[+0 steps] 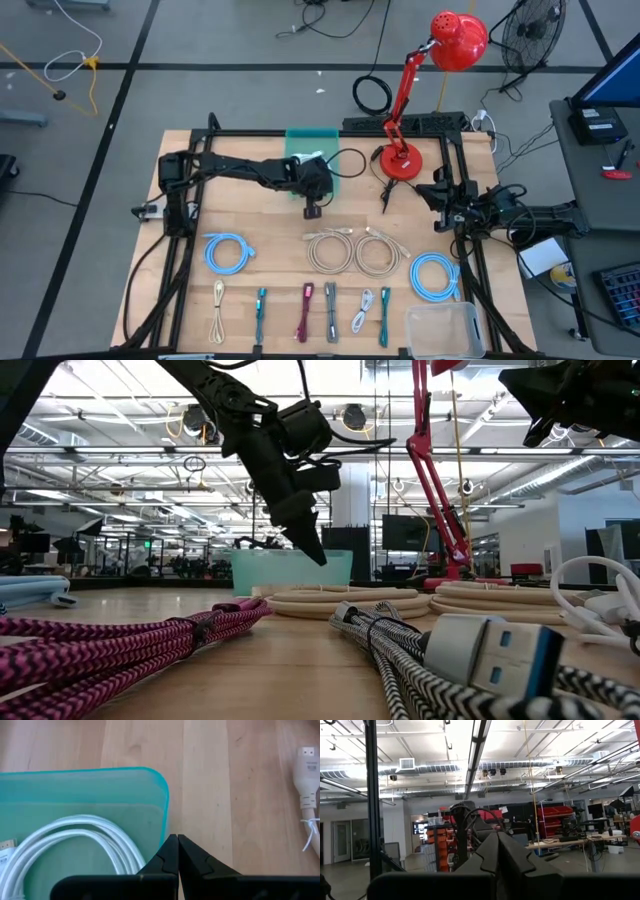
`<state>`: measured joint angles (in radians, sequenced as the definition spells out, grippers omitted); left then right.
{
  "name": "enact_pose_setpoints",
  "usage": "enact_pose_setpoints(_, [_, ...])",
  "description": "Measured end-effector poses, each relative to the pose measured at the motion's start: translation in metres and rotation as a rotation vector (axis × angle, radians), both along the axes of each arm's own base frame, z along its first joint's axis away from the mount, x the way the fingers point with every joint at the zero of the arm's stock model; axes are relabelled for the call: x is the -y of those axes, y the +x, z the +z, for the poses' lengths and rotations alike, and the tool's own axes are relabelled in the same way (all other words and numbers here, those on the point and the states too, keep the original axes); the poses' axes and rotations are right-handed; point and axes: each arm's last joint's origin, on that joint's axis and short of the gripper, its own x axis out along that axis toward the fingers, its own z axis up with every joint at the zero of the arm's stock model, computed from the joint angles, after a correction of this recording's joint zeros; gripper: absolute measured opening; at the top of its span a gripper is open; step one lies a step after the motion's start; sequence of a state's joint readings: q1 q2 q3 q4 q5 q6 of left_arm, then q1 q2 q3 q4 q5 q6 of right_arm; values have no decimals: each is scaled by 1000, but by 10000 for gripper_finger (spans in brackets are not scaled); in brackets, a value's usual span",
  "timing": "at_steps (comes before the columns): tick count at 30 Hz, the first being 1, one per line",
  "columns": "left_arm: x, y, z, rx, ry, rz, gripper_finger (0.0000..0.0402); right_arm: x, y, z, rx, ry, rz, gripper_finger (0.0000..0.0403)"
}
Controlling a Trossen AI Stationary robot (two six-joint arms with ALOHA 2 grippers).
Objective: Pick & Place USB Port
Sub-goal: Adjust the green bin on the table, then put the white USB cable into the transparent bin
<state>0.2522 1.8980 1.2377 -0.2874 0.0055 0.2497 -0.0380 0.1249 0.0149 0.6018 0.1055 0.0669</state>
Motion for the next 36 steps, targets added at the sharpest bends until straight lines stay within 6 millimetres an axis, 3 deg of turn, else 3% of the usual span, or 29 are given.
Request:
enact_pose_setpoints(7, [4,4,2,45,-30,-39,0,0,0,0,0,-1,0,4])
enact_pose_setpoints(14, [14,14,17,87,-36,-90,0,0,0,0,-1,0,-2,4])
enact_pose_setpoints(18, [25,19,42,85,-27,-132,0,0,0,-1,-7,0,-2,4])
enact_pose_setpoints(22, [46,19,86,108,-11,-194,0,0,0,-1,-9,1,-3,4])
enact_pose_setpoints(30, [112,-31,143,-11,-91,-284,5,0,3,-3,-33,1,-1,4])
enact_pose_setpoints(36, [162,-69,155,-153,-139,-233,7,0,3,-3,-37,1,1,4])
